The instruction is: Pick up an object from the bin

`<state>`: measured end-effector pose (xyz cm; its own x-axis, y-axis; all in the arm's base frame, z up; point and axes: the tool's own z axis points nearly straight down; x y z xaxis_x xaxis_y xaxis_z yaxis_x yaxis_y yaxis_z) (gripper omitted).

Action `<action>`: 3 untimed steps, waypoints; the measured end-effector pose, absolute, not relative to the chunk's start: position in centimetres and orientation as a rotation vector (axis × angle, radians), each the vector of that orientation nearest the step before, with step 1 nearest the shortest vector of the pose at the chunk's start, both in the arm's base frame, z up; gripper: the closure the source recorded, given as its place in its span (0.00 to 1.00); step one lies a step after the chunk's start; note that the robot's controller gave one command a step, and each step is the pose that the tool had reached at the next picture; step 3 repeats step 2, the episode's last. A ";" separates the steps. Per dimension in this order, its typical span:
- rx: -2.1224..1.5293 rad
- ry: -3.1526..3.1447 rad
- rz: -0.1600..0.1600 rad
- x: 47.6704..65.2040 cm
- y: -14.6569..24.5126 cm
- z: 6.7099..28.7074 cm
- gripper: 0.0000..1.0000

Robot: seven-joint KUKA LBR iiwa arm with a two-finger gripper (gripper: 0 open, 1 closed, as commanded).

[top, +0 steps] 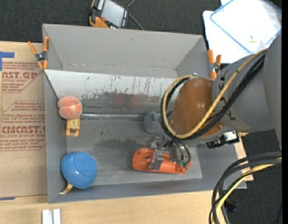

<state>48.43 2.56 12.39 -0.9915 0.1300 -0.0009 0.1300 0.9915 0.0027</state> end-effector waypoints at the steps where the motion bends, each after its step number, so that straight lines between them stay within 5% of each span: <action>1: 0.204 3.132 0.006 48.5 2.6 14.7 1.00; 3: 0.205 3.135 0.006 48.3 2.6 16.3 1.00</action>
Offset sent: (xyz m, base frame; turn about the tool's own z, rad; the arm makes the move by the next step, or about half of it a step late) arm 0.0016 0.0002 0.0232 -0.0002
